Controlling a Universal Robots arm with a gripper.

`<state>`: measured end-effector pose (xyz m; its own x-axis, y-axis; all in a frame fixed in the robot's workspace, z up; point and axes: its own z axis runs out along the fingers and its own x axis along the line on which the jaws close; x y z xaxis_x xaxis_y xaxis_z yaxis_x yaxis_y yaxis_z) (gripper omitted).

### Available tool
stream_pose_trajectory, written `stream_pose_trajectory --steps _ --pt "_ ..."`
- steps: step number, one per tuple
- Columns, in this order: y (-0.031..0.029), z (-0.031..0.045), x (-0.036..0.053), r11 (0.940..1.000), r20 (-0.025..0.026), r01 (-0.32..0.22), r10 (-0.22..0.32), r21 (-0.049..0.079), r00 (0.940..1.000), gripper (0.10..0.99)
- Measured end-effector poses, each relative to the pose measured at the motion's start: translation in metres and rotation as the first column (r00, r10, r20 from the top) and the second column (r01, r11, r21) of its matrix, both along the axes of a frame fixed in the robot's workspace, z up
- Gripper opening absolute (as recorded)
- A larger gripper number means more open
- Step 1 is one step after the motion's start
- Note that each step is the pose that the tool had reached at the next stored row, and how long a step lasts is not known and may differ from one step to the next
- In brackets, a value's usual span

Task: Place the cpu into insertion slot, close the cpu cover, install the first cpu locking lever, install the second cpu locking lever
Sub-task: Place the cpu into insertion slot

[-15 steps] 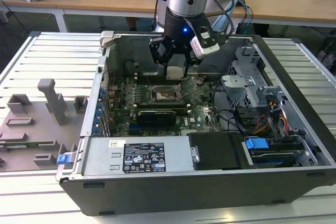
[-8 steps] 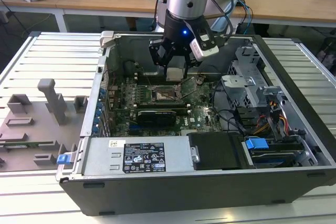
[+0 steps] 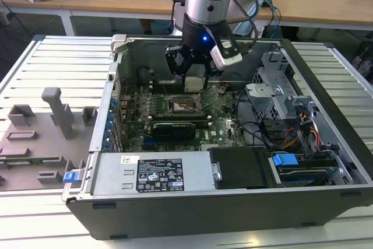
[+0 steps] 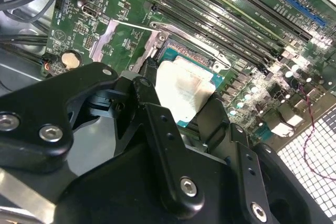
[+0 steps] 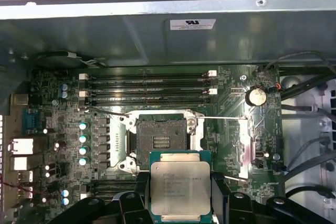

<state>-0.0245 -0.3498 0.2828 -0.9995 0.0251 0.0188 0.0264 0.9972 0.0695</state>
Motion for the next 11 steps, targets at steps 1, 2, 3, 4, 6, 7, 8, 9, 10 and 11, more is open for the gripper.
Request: stream_pose_trajectory --steps 1,2,3,4,6,7,8,9,10,11 --pt "0.0000 -0.0005 0.0000 1.0000 0.0000 0.000 0.000 0.000 1.0000 0.545" --pt "0.0000 -0.0011 0.0000 1.0000 0.0000 0.000 0.000 0.000 1.0000 0.545" --pt "0.0000 -0.0015 0.0000 1.0000 0.0000 0.000 0.000 0.000 1.0000 0.545" --pt "0.0000 -0.0021 0.0000 1.0000 0.0000 0.000 0.000 0.000 1.0000 0.545" --pt "0.0000 -0.0033 0.0000 1.0000 0.0001 0.000 0.000 0.000 1.0000 0.545" --pt "0.0000 -0.0038 0.0000 1.0000 0.0000 0.000 0.000 0.000 1.0000 0.545" --pt "0.0000 -0.0044 0.0000 1.0000 0.0000 0.000 0.000 0.000 1.0000 0.545" --pt "0.0000 -0.0049 0.0000 1.0000 0.0000 0.000 0.000 0.000 1.0000 0.545" --pt "0.0000 -0.0059 0.0000 1.0000 0.0000 0.000 0.000 0.000 1.0000 0.545" --pt "0.0000 -0.0071 0.0000 1.0000 0.0000 0.000 0.000 0.000 1.0000 0.545"
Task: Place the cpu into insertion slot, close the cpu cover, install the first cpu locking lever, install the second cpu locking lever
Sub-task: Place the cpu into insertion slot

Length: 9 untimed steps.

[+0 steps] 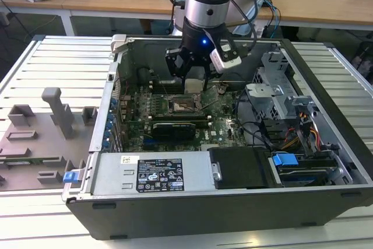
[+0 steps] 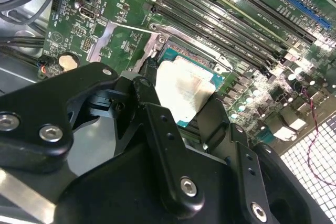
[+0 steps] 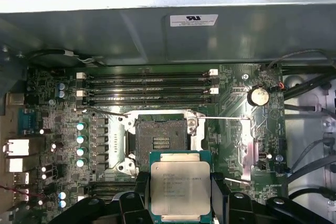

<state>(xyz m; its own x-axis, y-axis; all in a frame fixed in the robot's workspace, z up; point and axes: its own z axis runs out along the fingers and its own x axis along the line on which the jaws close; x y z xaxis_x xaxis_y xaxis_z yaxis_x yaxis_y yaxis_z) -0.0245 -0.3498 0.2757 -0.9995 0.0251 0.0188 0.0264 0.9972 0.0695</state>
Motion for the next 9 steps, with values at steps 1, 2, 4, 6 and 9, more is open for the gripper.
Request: stream_pose_trajectory --steps 1,2,4,6,9 --pt "0.0000 -0.0008 0.0000 1.0000 0.0000 0.000 0.000 0.000 1.0000 0.545" --pt "0.0000 -0.0023 0.0000 1.0000 0.0000 0.000 0.000 0.000 1.0000 0.545" --pt "0.0001 -0.0044 0.0000 1.0000 0.0000 0.000 0.000 0.000 1.0000 0.545" --pt "0.0021 -0.0056 -0.0001 1.0000 0.0000 0.000 0.000 -0.005 1.0000 0.545" --pt "0.0078 -0.0078 -0.0007 0.9999 -0.0001 0.000 0.000 -0.013 1.0000 0.545"
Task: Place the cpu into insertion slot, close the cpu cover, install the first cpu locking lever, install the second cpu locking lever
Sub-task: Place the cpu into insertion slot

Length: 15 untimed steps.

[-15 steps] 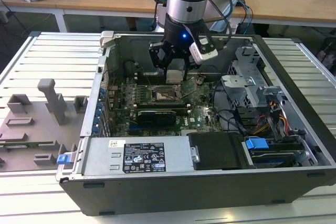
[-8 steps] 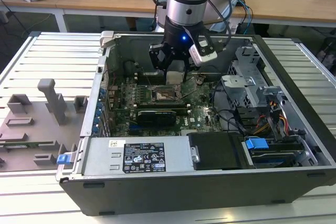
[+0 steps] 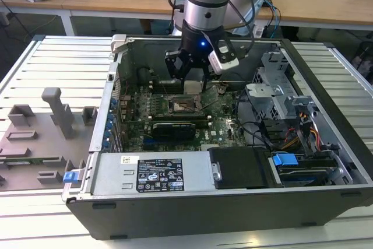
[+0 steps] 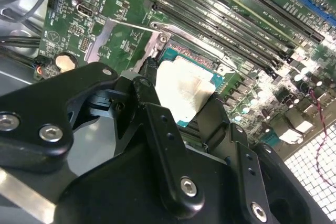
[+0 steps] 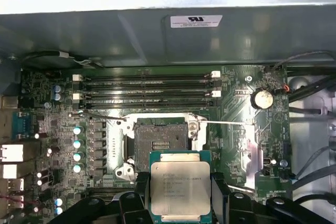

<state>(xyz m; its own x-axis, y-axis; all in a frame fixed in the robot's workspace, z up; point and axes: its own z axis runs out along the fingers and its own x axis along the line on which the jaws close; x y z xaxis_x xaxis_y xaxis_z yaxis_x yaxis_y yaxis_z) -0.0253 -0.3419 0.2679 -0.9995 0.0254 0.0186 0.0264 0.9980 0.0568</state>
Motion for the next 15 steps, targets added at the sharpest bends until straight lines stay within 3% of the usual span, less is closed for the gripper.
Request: stream_pose_trajectory --steps 4,15 --pt "0.0008 -0.0026 -0.0048 1.0000 0.0001 0.000 0.000 0.000 1.0000 0.545" --pt "0.0008 -0.0120 -0.0048 1.0000 0.0001 0.000 0.000 0.000 1.0000 0.545"
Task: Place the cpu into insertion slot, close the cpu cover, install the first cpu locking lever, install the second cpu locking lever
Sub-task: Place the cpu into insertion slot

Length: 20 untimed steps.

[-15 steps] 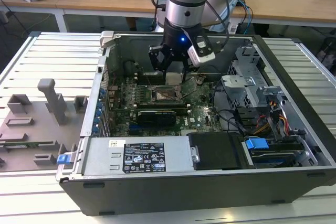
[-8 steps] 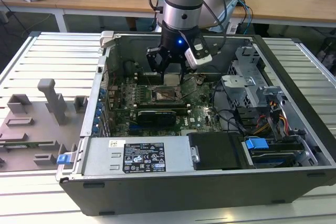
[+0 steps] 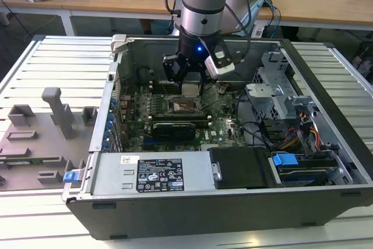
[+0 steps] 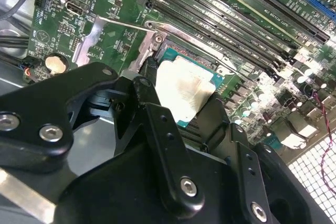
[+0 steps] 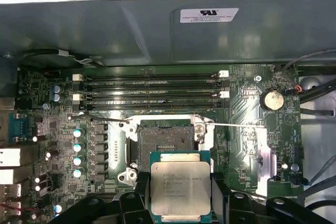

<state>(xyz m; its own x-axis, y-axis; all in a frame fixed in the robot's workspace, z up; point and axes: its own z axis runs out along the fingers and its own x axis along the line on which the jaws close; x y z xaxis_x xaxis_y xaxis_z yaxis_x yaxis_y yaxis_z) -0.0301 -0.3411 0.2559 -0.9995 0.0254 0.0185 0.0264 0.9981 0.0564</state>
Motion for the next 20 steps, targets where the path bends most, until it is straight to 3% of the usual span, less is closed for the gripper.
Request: stream_pose_trajectory --steps 15,20 --pt "0.0000 -0.0142 0.0000 1.0000 0.0000 0.000 0.000 0.000 1.0000 0.545" --pt "0.0012 -0.0153 0.0000 1.0000 0.0000 0.000 0.000 0.000 1.0000 0.545"
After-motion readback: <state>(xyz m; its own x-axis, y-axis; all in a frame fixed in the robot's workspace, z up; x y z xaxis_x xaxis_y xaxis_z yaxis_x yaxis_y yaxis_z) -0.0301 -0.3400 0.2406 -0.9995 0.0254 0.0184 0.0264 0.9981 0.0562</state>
